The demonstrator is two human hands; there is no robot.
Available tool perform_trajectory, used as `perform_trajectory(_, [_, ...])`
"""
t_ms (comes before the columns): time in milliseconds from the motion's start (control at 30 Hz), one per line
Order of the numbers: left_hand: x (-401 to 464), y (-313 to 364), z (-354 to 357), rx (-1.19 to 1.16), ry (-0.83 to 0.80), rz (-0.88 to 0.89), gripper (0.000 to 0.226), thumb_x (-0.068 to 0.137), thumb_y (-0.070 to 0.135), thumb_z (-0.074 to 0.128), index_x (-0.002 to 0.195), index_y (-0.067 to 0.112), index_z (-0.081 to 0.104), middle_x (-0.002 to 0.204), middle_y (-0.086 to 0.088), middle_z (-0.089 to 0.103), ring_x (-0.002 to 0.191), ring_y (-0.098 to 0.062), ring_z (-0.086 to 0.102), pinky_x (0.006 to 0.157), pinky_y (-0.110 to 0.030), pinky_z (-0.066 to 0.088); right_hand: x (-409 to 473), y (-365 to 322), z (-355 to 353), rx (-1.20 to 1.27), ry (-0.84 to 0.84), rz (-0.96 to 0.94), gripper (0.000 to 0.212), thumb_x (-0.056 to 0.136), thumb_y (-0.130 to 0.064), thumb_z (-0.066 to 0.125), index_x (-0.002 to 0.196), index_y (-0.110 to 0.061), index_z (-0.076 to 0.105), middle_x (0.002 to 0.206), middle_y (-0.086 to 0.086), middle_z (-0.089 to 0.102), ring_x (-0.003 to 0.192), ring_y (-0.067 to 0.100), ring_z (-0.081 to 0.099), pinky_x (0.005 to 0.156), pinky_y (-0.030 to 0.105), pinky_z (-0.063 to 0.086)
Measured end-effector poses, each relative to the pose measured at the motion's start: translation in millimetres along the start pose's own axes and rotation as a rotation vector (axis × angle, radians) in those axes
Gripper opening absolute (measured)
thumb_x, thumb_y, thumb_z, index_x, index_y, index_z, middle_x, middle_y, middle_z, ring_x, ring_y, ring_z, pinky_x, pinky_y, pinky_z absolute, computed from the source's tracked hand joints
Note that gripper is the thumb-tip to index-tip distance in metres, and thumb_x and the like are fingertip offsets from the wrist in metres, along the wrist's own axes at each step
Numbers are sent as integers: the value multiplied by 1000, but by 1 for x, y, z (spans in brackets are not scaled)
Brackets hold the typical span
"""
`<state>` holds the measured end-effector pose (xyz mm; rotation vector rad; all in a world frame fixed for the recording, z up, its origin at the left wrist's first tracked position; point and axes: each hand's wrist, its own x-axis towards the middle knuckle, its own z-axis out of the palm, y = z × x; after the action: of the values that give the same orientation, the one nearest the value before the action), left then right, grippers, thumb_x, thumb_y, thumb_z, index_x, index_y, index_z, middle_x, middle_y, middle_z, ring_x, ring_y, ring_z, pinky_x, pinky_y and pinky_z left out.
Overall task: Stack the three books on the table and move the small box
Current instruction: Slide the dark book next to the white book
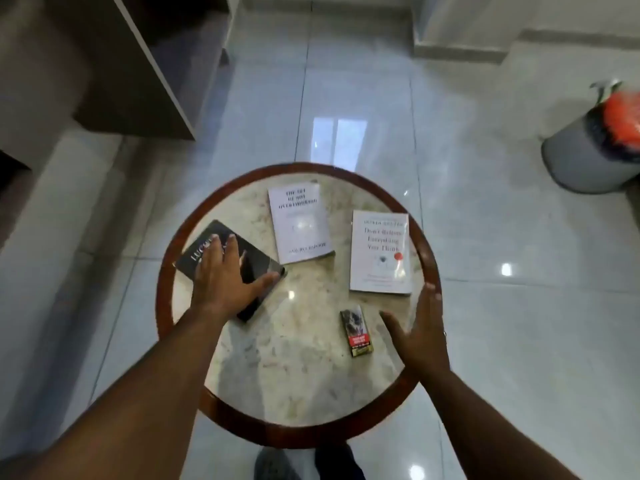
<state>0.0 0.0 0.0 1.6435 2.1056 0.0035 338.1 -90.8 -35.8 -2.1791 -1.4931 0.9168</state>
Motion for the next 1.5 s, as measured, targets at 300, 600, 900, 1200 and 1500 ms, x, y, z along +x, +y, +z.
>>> perform_trajectory(300, [17, -33, 93, 202, 56, 46, 109, 76, 86, 27, 155, 21, -7, 164, -17, -12, 150, -32, -13, 119, -48, 1, 6, 57, 69, -414, 132, 35, 88, 93, -65, 30, 159, -11, 8, 168, 16, 4, 155, 34, 1, 125, 49, 3])
perform_trajectory(600, [29, -87, 65, 394, -1, 282, 99, 69, 94, 15, 153, 42, 12, 166, -3, 4, 150, -37, -2, 111, -68, -5, 3, 58, 76, -489, 109, -72, 94, 88, -68, 25, 158, -8, 8, 168, 15, 6, 155, 35, 2, 124, 52, 3])
perform_trajectory(900, [42, -69, 95, 238, 170, 79, 101, 68, 94, 14, 153, 41, -2, 166, -5, -5, 150, -29, -17, 113, -56, -18, 8, 73, 81, -511, 130, -87, 96, 87, -72, 22, 158, -11, 5, 168, 15, 7, 155, 32, 3, 124, 51, 4])
perform_trajectory(1200, [42, -103, 81, 307, 75, 271, 99, 75, 84, 25, 154, 35, -11, 164, -7, -16, 149, -26, -21, 120, -47, -10, 7, 70, 81, -507, 137, -102, 97, 86, -73, 20, 158, -8, 10, 167, 17, 9, 155, 34, 5, 124, 55, 9])
perform_trajectory(1500, [73, 34, 97, 50, 132, 129, 105, 76, 88, 20, 156, 21, 6, 164, -15, -11, 150, -30, -13, 120, -49, -3, 3, 66, 81, -474, 161, -116, 95, 87, -70, 22, 157, -5, 17, 166, 19, 15, 154, 35, 10, 123, 55, 12])
